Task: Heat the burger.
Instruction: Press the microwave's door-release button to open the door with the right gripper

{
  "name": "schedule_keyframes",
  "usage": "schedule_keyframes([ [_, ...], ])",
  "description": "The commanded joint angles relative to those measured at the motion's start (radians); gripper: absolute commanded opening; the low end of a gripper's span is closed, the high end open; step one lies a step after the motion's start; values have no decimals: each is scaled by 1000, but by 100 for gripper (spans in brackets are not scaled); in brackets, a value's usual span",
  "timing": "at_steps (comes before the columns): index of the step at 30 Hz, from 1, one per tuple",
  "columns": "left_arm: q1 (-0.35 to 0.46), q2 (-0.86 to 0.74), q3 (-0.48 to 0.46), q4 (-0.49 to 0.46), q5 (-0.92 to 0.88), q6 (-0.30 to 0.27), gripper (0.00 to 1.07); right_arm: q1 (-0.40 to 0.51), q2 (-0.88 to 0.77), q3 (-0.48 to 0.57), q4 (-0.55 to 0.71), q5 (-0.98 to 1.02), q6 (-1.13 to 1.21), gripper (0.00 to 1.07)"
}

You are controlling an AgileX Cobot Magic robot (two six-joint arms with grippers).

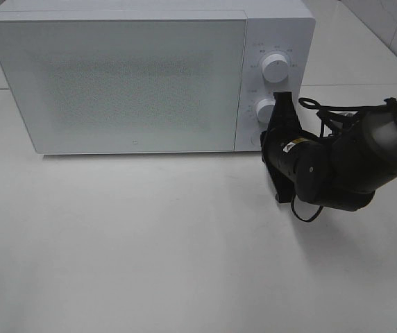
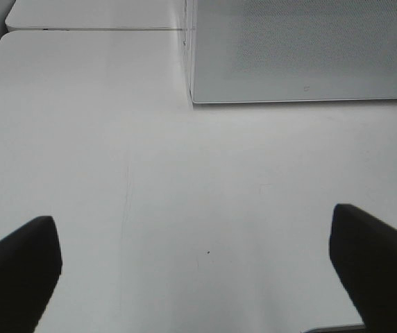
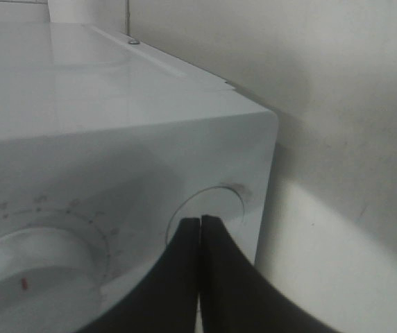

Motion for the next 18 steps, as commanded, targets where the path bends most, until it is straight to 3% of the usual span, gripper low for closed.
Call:
schedule_keyframes([
  [1, 1, -22, 6, -6, -3, -1, 103, -10, 17, -27, -17, 24, -14, 0],
  [18, 1, -22, 6, -6, -3, -1, 103, -24, 28, -74, 32, 22, -70, 0],
])
